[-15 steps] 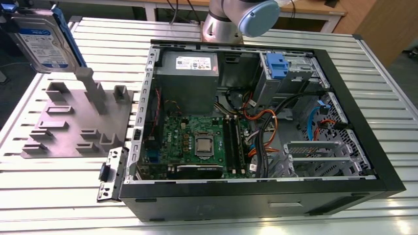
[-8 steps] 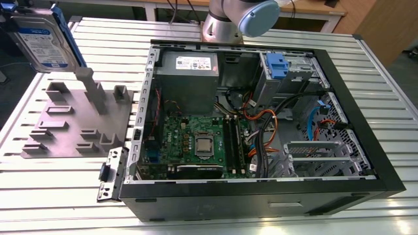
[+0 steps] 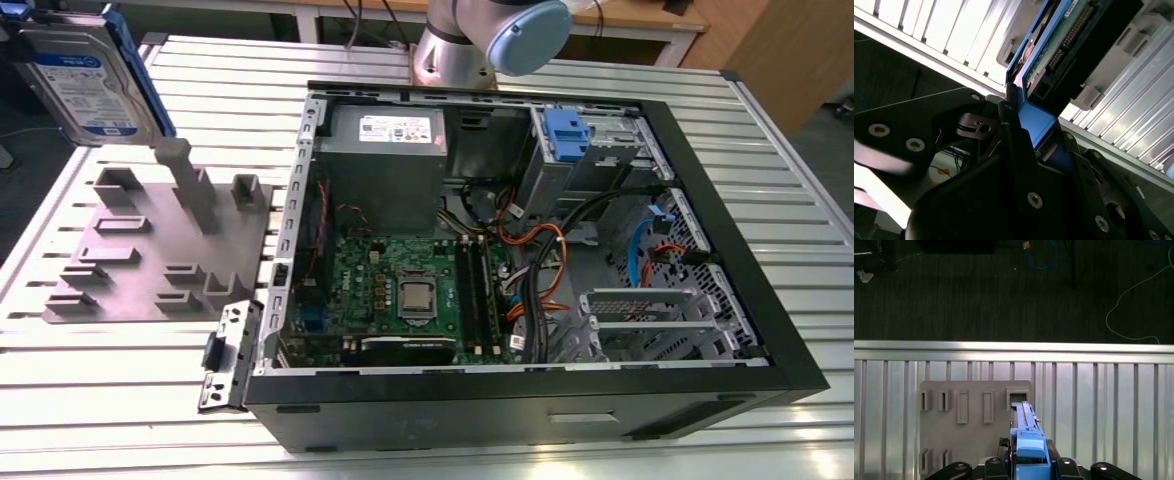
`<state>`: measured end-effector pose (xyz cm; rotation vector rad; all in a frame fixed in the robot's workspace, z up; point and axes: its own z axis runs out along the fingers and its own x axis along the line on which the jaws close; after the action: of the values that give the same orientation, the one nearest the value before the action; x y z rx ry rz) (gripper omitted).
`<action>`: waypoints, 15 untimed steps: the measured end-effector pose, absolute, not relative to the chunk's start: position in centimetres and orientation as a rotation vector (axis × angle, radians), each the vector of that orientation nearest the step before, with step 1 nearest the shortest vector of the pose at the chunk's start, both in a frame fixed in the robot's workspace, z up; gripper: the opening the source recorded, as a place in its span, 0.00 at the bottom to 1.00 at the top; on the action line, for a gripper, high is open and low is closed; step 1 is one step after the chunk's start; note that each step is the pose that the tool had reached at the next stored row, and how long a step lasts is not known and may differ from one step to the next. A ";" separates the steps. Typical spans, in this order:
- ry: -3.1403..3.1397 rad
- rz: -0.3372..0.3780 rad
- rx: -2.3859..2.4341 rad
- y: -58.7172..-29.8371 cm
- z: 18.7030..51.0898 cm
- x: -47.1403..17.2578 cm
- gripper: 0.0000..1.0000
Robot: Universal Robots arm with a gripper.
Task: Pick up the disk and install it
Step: 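Pick up the disk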
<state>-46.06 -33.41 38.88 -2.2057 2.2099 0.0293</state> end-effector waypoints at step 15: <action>2.210 0.029 -2.206 -33.4 40.0 -46.1 0.36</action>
<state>-46.06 -33.41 39.96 -2.2056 2.2099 0.0293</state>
